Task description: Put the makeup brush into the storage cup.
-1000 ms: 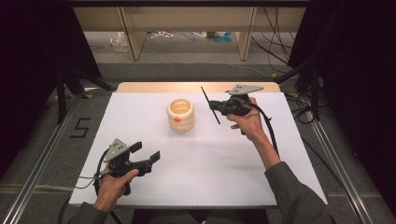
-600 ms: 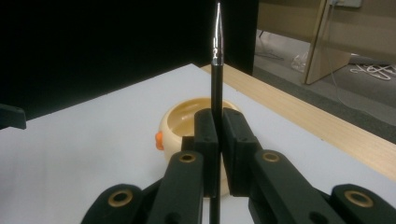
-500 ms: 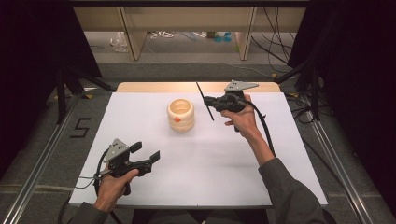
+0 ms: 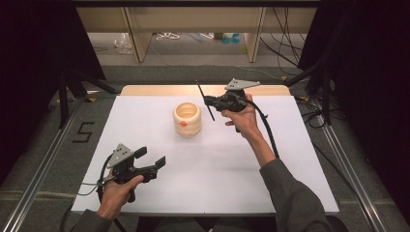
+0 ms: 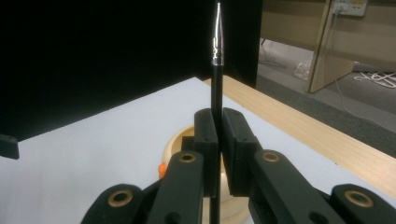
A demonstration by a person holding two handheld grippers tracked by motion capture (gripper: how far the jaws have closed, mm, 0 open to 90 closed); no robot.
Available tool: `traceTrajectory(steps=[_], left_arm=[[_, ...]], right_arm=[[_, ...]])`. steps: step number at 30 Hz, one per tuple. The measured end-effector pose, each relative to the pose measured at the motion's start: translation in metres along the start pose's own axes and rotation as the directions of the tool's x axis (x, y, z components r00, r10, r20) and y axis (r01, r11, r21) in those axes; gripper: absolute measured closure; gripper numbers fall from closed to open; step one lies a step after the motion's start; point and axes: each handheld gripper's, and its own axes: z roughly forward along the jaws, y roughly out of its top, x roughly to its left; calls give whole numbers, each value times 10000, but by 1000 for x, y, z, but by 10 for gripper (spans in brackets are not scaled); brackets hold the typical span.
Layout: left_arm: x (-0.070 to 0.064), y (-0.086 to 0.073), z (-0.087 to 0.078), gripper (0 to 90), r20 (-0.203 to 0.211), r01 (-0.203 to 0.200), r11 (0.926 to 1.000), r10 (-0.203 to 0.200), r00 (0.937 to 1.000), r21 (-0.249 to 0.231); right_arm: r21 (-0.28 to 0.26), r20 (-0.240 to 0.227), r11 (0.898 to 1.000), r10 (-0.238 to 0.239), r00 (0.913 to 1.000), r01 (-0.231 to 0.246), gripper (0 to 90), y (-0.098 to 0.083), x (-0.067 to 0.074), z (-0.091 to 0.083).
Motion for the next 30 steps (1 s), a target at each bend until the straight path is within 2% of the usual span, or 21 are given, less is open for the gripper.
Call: traceTrajectory(steps=[1,2,10,20,21,23,27,28,30], left_arm=[[0,0,0,155,-34,-32,10000,32,10000,13],[1,0,0,155,-93,-231,9997,230,9997,-14],[2,1,0,155,-95,-325,9995,325,9994,-45],[2,0,0,155,-128,-287,9996,287,9995,-26],[1,0,0,155,-184,-70,10000,70,9998,-27],[0,0,0,155,-153,-126,9999,126,9998,-29],[1,0,1,155,-162,-97,10000,97,9998,-5],[1,0,1,155,-118,-227,9997,227,9997,-1],[1,0,1,155,-124,-224,9997,224,9997,-7]], right_arm=[[-45,6,10000,-19,10000,19,857,1,0,1],[-98,30,9999,18,10000,-17,857,3,-1,3],[-328,34,9986,405,9992,-404,857,1,-8,8],[-518,109,9963,690,9976,-683,857,-1,-11,17],[-617,145,9954,738,9972,-728,857,-1,-13,18],[-682,92,9937,896,9959,-887,857,0,-14,18],[-730,183,9933,912,9957,-896,857,-1,-15,20],[-738,184,9928,959,9952,-943,857,-1,-16,20],[-777,234,9932,884,9958,-863,857,-1,-16,21]])
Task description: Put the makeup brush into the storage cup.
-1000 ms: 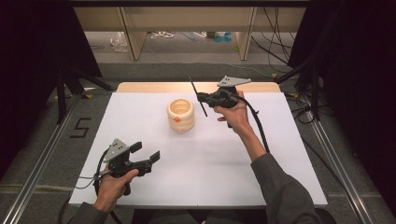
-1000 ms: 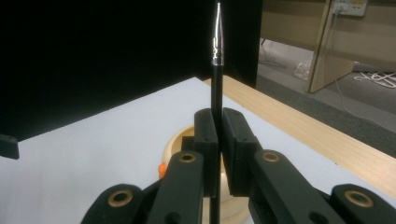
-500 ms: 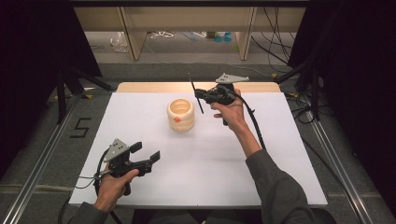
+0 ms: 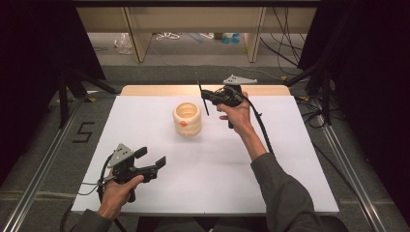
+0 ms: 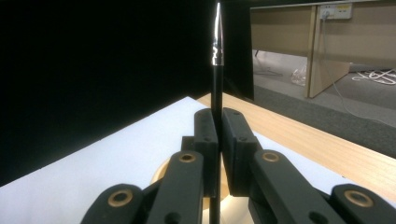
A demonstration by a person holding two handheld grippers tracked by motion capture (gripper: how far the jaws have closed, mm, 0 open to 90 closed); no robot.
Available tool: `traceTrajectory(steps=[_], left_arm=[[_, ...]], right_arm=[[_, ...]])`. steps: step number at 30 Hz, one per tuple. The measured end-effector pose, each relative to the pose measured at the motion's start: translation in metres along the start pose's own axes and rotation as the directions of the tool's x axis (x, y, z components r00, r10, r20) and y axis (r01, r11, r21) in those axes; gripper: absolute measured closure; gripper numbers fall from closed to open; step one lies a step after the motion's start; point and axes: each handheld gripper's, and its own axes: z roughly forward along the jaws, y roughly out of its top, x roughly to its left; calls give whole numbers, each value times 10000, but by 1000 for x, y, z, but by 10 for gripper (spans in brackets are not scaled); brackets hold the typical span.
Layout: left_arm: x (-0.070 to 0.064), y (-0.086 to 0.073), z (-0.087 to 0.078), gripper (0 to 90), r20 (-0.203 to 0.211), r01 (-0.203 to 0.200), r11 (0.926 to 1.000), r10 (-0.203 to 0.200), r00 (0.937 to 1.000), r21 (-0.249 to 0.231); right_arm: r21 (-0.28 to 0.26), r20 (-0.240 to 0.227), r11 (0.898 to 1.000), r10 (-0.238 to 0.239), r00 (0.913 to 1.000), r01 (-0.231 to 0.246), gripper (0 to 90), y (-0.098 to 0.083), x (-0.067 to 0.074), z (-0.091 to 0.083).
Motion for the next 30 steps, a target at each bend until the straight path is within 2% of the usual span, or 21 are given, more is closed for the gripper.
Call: traceTrajectory(steps=[1,3,4,5,6,7,8,9,10,14,16,18,19,20,21,22,23,27,30], left_arm=[[0,0,0,155,4,-5,10000,5,10000,-1],[-1,0,0,155,72,106,9999,-107,9999,33],[0,0,0,155,48,30,10000,-30,10000,-7],[-1,0,0,155,-5,118,9999,-118,9999,-51],[-1,0,0,155,-5,118,9999,-118,9999,-51],[0,0,0,155,52,-18,10000,18,10000,-41],[0,0,0,155,76,25,10000,-25,10000,-23],[-2,-1,0,155,133,312,9995,-312,9994,12],[-2,-1,0,155,133,312,9995,-312,9994,12],[0,0,0,155,50,95,10000,-95,9999,3],[0,0,0,155,-9,23,10000,-23,10000,-28],[2,0,2,155,-74,-202,9995,200,9998,-247],[5,2,1,155,-220,-706,9973,702,9973,-221],[5,2,1,155,-220,-706,9973,702,9973,-221],[3,1,0,155,-99,-442,9989,441,9990,-139],[3,1,0,155,-99,-442,9989,441,9990,-139],[0,0,-1,155,31,-35,10000,35,10000,-28],[0,0,-1,155,51,-20,10000,20,10000,-49],[0,0,-1,155,46,-16,10000,16,10000,-53]], right_arm=[[-29,22,9998,-214,9998,214,857,2,0,2],[124,21,9996,-250,9997,249,857,5,3,2],[13,14,9996,-289,9996,289,857,8,5,4],[-347,-158,9992,-202,9997,197,857,13,6,6],[-233,-171,9997,31,9998,-35,857,14,7,5],[-233,-171,9997,31,9998,-35,857,14,7,5],[-296,-120,9995,-115,9999,111,857,13,5,6],[-206,72,9996,-197,9998,199,857,10,2,7],[-206,72,9996,-197,9998,199,857,10,2,7],[-206,33,9997,-142,9999,142,857,11,2,9],[-242,-59,9996,126,9999,-127,857,12,3,9],[-132,93,9994,-306,9995,307,857,17,4,14],[-180,57,9993,-317,9995,318,857,19,5,14],[-180,57,9993,-317,9995,318,857,19,5,14],[-208,-64,9994,-262,9996,261,857,25,9,18],[-208,-64,9994,-262,9996,261,857,25,9,18],[-291,-39,9983,-501,9987,500,857,29,12,23],[-406,-175,9989,-258,9995,251,857,31,15,28],[-226,-119,9990,-393,9992,390,857,26,14,31]])
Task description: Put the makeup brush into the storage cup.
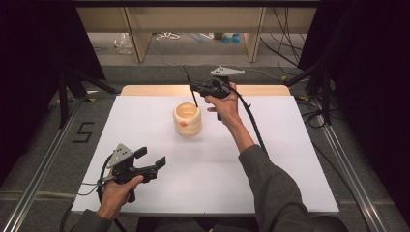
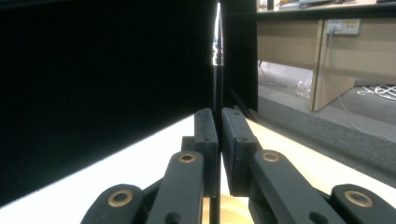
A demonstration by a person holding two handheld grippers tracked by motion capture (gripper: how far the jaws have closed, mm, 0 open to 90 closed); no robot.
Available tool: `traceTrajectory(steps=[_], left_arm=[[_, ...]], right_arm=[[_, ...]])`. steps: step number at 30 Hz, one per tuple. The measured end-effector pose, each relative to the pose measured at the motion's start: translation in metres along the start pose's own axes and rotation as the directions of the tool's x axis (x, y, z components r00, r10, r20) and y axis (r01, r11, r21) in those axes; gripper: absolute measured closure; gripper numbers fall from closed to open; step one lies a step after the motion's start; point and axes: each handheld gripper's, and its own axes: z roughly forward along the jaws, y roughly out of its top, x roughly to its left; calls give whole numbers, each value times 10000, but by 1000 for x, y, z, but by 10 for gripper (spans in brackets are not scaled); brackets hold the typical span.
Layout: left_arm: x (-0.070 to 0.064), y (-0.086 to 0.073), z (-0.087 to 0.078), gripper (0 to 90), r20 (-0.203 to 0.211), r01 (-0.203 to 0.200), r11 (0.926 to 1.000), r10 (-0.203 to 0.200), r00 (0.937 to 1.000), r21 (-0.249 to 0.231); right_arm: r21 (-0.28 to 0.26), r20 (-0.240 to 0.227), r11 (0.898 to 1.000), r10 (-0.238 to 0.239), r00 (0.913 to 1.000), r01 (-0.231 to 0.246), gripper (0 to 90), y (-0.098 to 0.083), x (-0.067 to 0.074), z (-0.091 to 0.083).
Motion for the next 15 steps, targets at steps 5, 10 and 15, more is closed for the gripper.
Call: traceTrajectory(steps=[5,10,15], left_arm=[[0,0,0,155,-1,0,10000,0,10000,6],[0,0,0,155,0,5,10000,-5,10000,7],[0,0,0,155,-8,37,10000,-37,10000,25]], right_arm=[[-21,-2,10000,27,10000,-27,857,-2,0,3],[20,-12,9999,117,9999,-117,857,-4,0,6],[65,-67,9998,213,9997,-213,857,-6,0,8]])
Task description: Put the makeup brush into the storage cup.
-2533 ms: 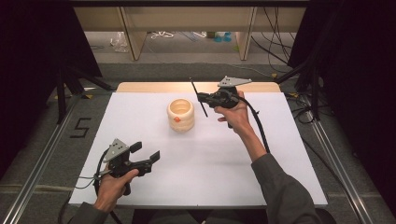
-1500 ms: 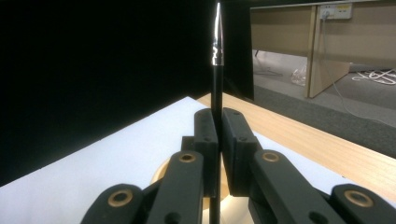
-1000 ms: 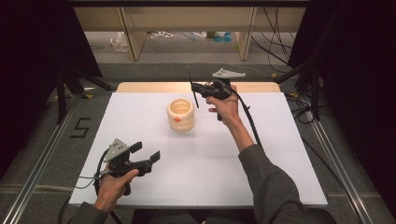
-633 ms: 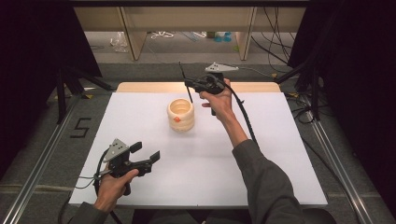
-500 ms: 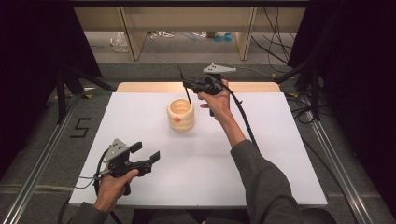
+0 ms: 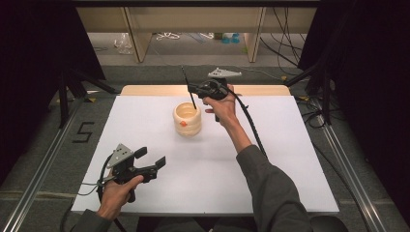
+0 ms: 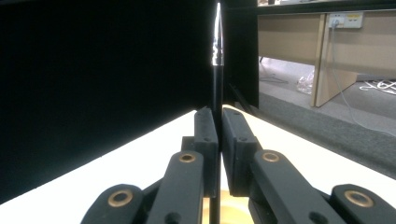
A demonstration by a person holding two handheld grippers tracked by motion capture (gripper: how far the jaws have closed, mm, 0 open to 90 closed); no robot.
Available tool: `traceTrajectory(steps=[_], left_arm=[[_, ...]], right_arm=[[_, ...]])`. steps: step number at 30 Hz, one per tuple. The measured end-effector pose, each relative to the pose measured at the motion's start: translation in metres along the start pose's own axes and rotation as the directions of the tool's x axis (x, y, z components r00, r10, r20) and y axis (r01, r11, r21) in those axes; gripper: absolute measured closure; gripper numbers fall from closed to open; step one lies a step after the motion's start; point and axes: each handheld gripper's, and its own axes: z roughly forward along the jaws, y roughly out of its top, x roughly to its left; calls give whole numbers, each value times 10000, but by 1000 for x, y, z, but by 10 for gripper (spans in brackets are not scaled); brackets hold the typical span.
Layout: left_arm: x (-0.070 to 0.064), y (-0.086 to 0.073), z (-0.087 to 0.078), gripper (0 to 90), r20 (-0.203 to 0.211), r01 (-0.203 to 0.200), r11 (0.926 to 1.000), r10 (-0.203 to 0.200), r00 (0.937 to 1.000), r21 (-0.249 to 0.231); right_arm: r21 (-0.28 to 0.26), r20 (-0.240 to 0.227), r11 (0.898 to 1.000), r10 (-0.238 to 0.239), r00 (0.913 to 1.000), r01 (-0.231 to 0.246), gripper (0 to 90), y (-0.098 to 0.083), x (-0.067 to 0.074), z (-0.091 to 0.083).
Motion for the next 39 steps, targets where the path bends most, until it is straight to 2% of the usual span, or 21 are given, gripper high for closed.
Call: traceTrajectory(steps=[1,3,12,20,21,23,27,38,39], left_arm=[[0,0,0,155,9,-13,10000,13,10000,-6],[0,0,0,155,17,-32,10000,32,10000,-3],[0,0,0,155,24,-20,10000,20,10000,-4],[-1,0,0,155,18,-23,10000,23,10000,-23],[-1,0,0,155,19,-18,10000,18,10000,-25],[0,0,0,155,21,-16,10000,16,10000,-30],[-1,0,-1,155,20,-23,10000,23,10000,-22],[-1,0,-1,155,3,23,10000,-23,10000,-36],[-1,0,-1,155,12,13,10000,-13,10000,-38]], right_arm=[[-12,20,10000,88,10000,-88,857,-1,0,1],[-116,79,9999,-55,10000,56,857,-2,-1,2],[-4,115,9999,147,9998,-147,857,-4,-1,4],[-91,127,9999,66,9999,-65,857,-6,-2,7],[-9,122,9998,213,9997,-213,857,-6,-2,7],[-70,144,9999,92,9999,-91,857,-7,-3,8],[31,151,9998,204,9997,-204,857,-9,-3,10],[-132,170,9998,138,9998,-136,857,-12,-4,14],[-10,135,9997,258,9996,-258,857,-12,-3,13]])
